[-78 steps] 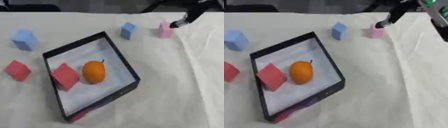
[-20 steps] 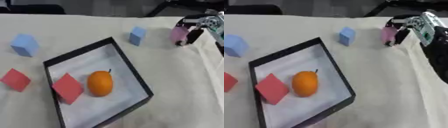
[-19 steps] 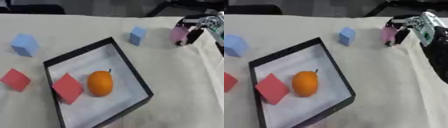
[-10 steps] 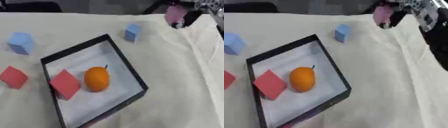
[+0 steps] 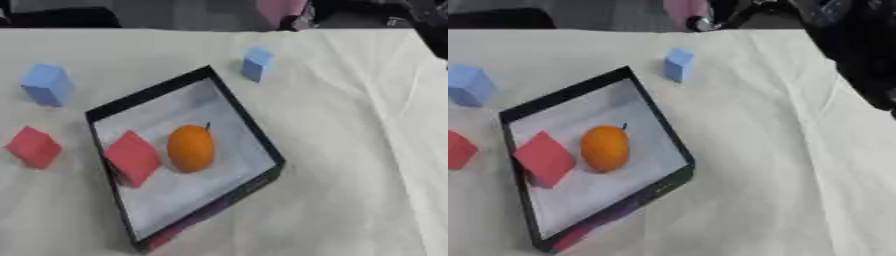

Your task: Pick up objects on the table and place them in the box.

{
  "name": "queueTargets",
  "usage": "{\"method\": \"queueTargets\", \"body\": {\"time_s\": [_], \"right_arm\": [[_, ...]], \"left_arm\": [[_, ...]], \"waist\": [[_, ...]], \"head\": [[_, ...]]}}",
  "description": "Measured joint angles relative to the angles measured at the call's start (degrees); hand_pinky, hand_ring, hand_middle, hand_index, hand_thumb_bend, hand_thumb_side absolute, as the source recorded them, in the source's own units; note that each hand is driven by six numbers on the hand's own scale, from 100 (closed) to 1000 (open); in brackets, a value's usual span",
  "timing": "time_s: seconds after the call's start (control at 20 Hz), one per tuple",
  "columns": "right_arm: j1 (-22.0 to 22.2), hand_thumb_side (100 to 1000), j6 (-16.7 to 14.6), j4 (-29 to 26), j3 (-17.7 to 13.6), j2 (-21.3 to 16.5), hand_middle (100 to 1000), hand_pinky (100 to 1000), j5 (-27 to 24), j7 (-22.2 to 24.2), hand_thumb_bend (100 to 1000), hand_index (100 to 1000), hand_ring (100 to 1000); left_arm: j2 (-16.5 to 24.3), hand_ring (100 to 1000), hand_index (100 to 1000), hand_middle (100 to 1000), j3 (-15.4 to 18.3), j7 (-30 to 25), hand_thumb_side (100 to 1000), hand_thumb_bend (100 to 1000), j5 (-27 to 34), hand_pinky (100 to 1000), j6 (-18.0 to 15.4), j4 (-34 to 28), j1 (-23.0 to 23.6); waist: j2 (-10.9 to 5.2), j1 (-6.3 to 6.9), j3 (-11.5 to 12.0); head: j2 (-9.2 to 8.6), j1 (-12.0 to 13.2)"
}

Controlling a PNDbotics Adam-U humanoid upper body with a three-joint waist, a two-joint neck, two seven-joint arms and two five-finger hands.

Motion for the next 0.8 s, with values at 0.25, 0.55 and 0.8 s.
{"method": "queueTargets", "body": {"time_s": [0.25,0.55,0.8], "right_arm": [[-2.4,100,2.8,-3.1,5.4,4.6,515,802,-1.9,2.5,260,650,663],[-3.6,100,6.4,-7.8,9.9,7.8,550,801,-3.9,3.5,275,680,683],[-3.3,100,9.6,-10.1,12.5,9.3,548,798,-5.3,4.5,259,676,679]], "left_arm": [[0.0,849,895,851,0.0,0.1,779,509,0.6,922,-0.1,0.2,0.0],[0.2,849,896,851,0.0,0.0,780,508,0.8,922,-0.2,0.4,0.3],[0.5,849,896,851,0.0,-0.1,781,509,0.9,922,-0.2,0.4,0.7]], "waist": [[-0.69,-0.01,0.2],[-0.86,-0.02,0.3],[-0.86,-0.02,0.3]], "head": [[0.53,-0.1],[1.22,0.2],[1.53,1.0]]}}
